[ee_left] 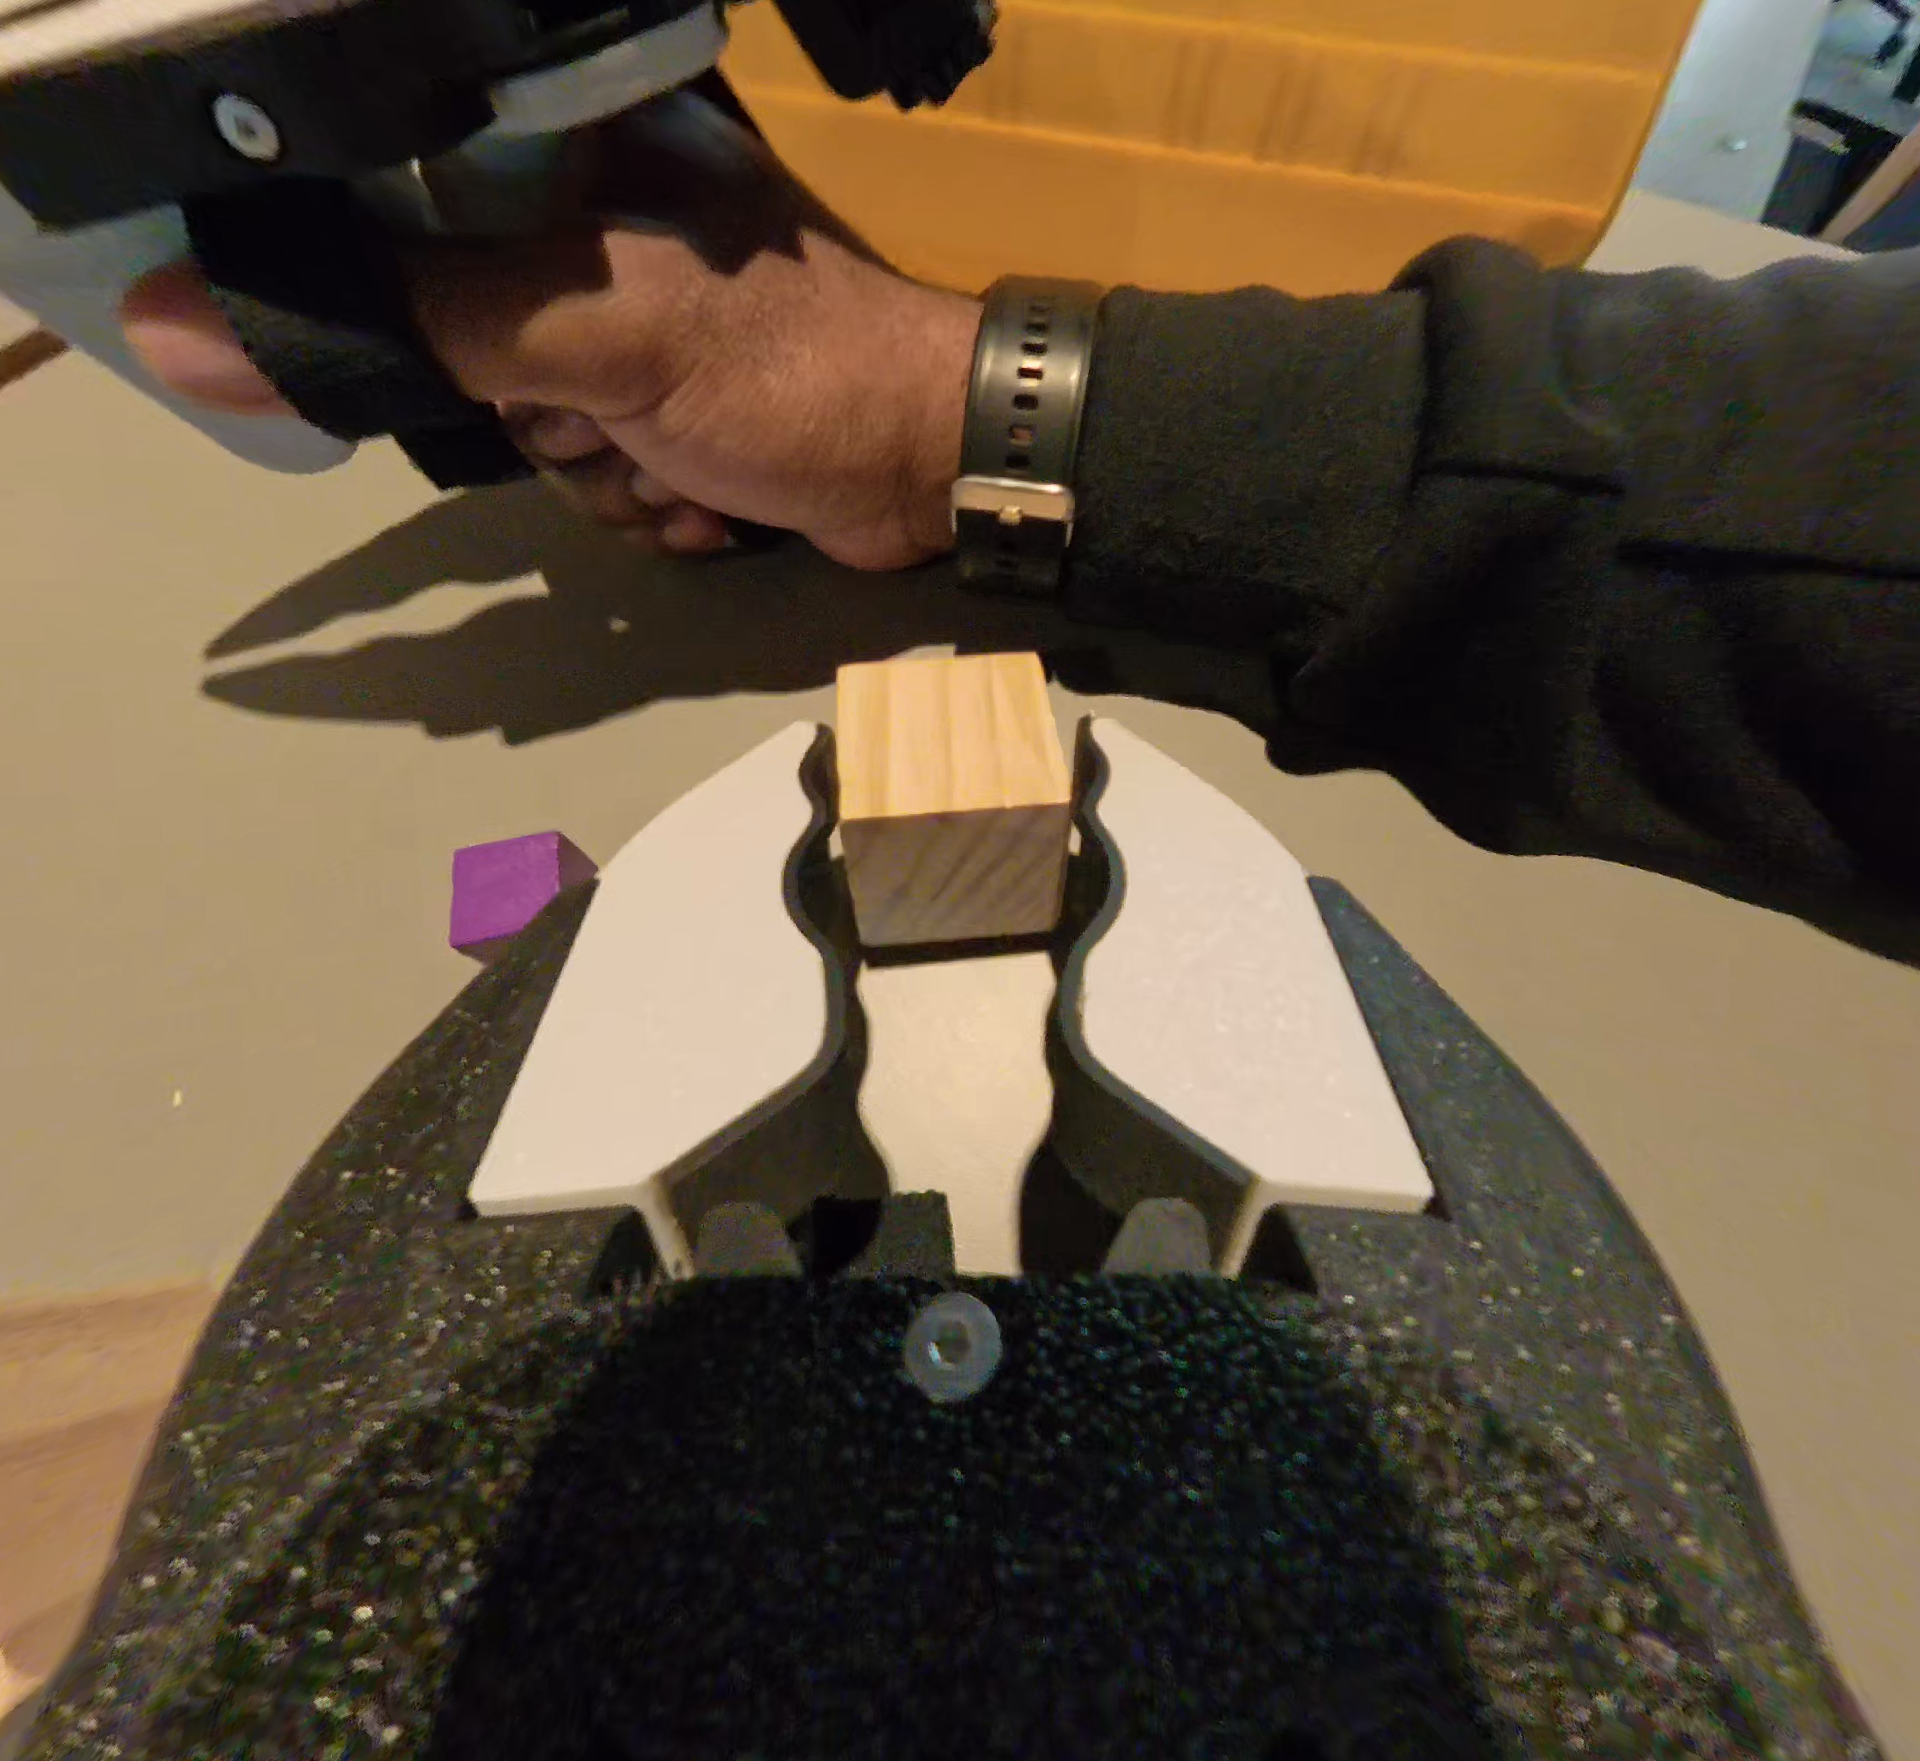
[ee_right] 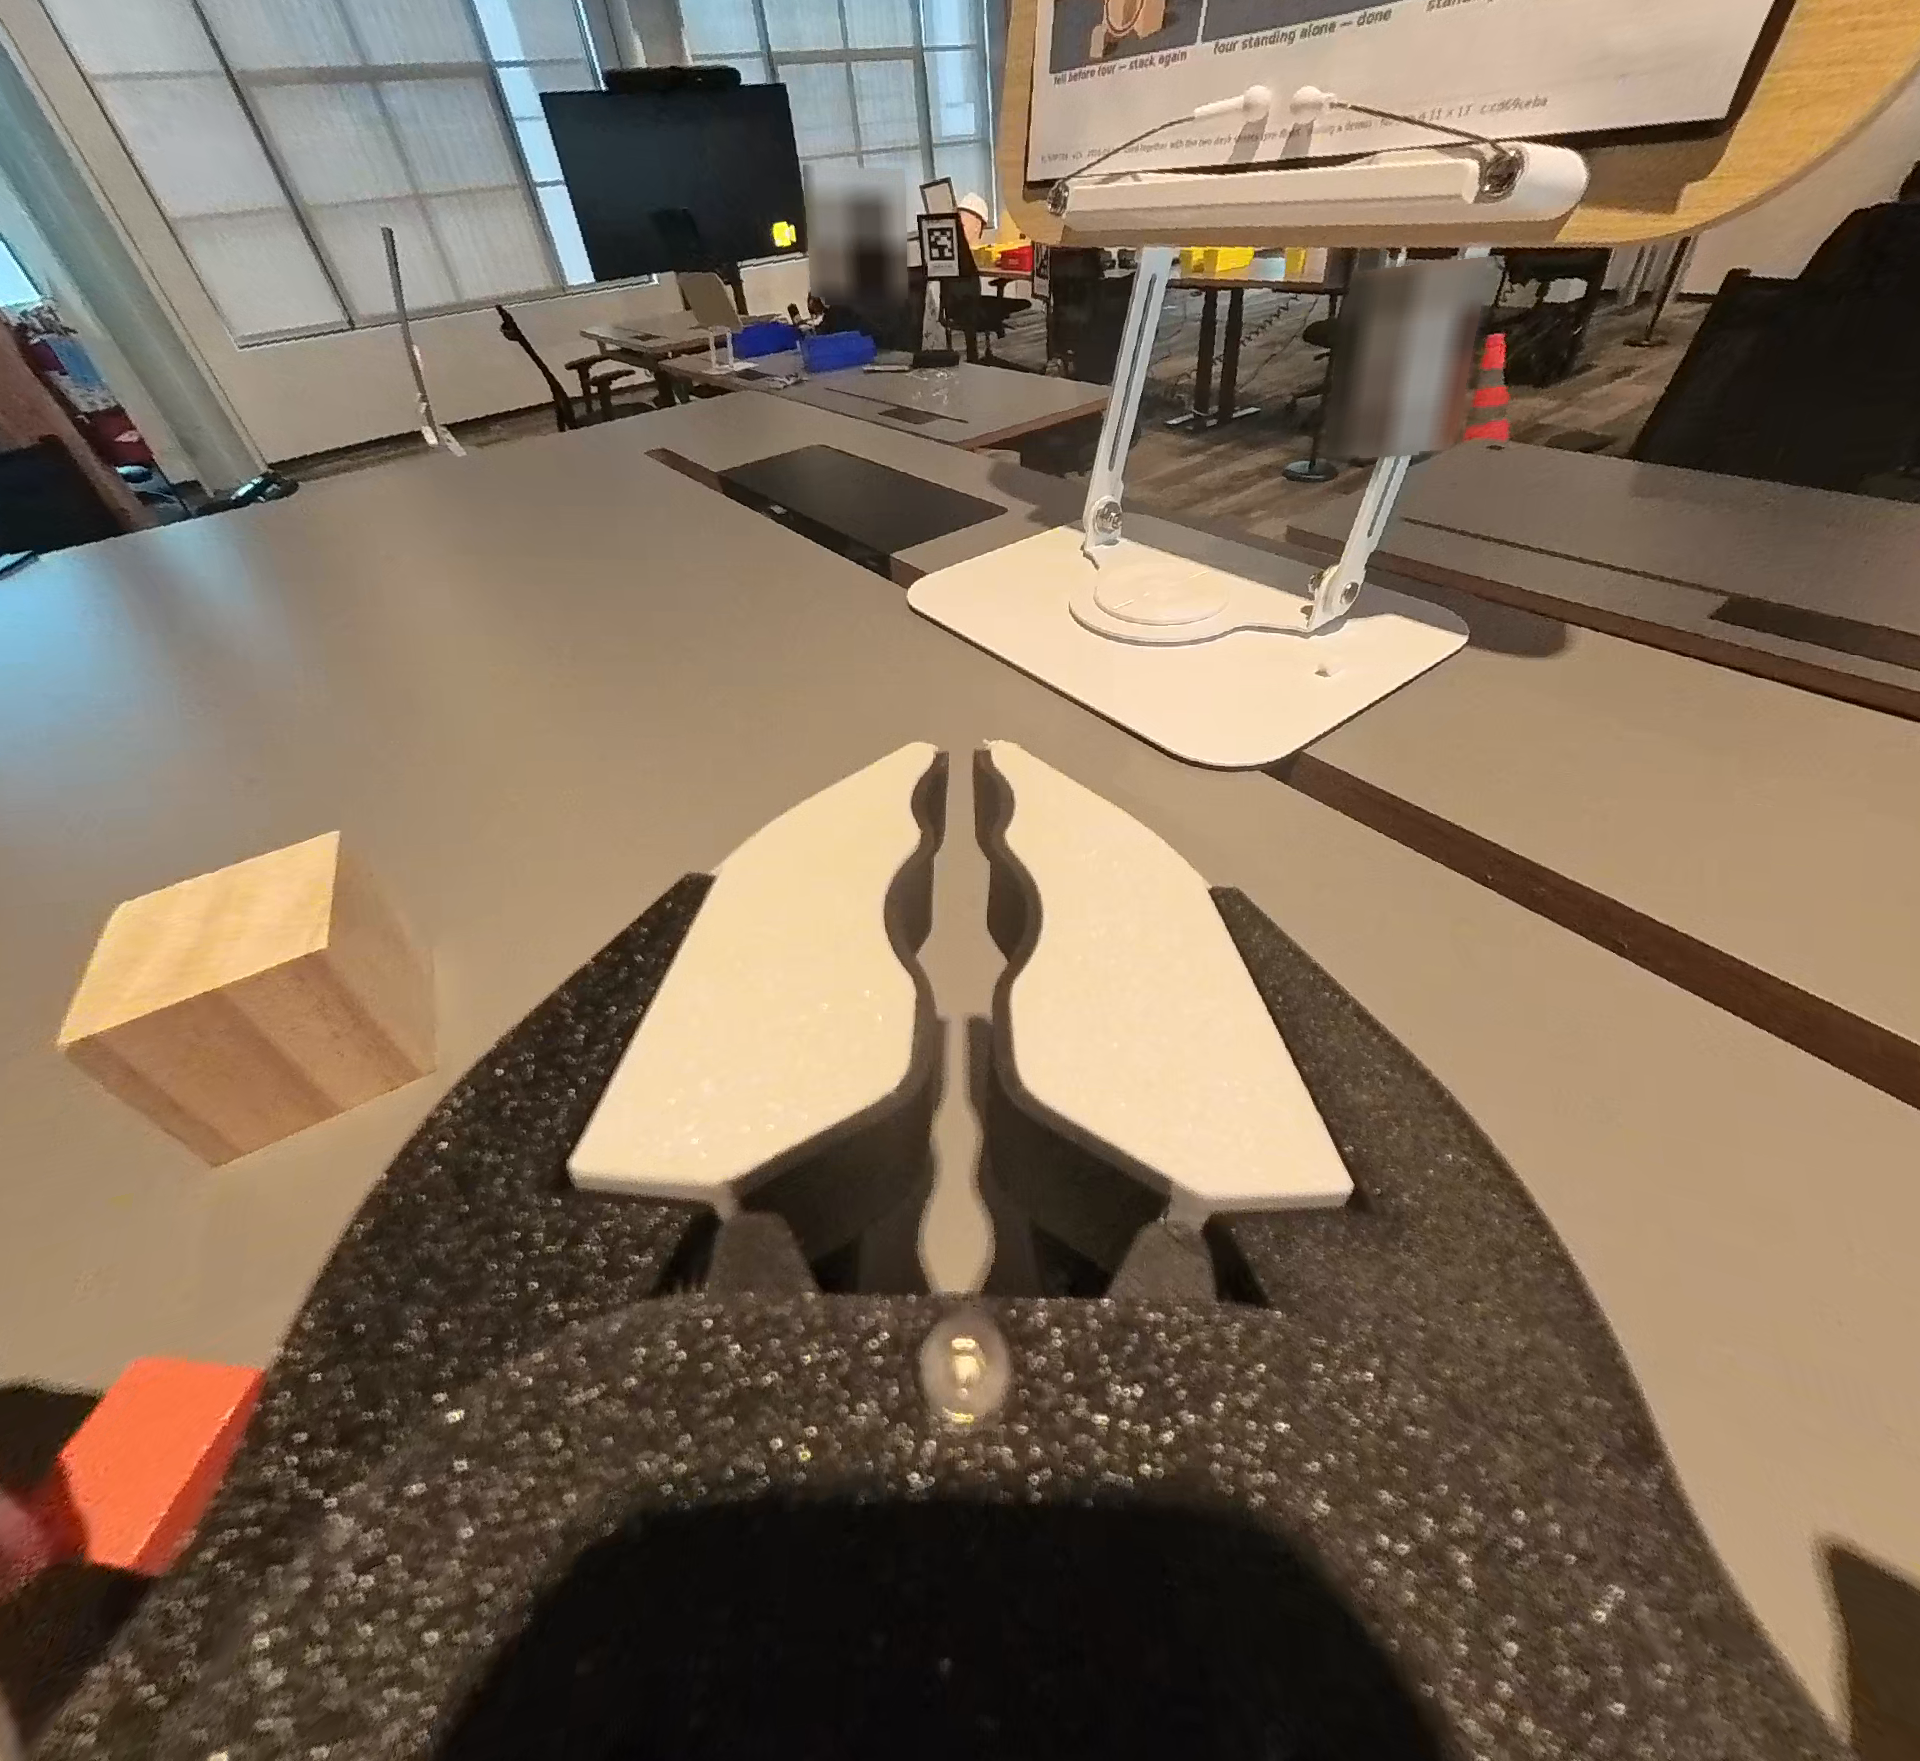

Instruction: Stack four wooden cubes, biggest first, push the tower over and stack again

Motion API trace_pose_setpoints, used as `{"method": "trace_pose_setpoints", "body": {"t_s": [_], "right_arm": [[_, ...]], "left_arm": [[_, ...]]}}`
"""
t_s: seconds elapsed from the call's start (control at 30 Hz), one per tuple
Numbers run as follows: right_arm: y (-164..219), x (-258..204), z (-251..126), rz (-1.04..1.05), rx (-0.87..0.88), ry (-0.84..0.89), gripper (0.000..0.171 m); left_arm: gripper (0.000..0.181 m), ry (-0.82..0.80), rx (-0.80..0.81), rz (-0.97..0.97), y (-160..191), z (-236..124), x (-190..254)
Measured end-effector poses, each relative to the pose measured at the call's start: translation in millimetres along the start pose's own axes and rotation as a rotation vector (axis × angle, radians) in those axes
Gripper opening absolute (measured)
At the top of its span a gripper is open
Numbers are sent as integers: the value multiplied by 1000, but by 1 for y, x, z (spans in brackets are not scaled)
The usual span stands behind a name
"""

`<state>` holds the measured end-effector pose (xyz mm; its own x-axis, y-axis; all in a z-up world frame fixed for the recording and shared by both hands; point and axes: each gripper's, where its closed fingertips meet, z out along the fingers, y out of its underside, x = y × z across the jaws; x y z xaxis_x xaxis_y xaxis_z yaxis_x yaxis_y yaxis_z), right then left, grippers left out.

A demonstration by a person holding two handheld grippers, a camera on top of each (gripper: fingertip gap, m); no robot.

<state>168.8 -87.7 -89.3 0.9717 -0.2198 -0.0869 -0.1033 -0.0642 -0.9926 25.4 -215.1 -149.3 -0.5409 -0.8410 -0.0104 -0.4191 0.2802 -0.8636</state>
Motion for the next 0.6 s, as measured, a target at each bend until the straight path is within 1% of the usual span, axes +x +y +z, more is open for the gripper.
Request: {"method": "trace_pose_setpoints", "body": {"t_s": [0.13,0.2,0.27,0.37,0.47,0.53,0.6], "right_arm": [[-1,1,-1,9,6,-3,4],[-1,1,-1,14,8,-4,4],[-1,1,-1,15,8,-4,4],[-1,1,0,14,7,-4,5],[-1,1,0,11,6,-4,5],[0,1,0,11,3,-5,4],[0,0,0,10,4,-8,4]], "left_arm": [[42,96,95,101,-15,-14,6],[42,143,174,153,-30,-29,2],[42,174,279,201,-49,-54,-10],[42,187,404,271,-70,-100,-44],[42,198,420,296,-63,-137,-88],[42,276,427,260,-46,-152,-107],[42,367,429,236,-23,-156,-116]]}}
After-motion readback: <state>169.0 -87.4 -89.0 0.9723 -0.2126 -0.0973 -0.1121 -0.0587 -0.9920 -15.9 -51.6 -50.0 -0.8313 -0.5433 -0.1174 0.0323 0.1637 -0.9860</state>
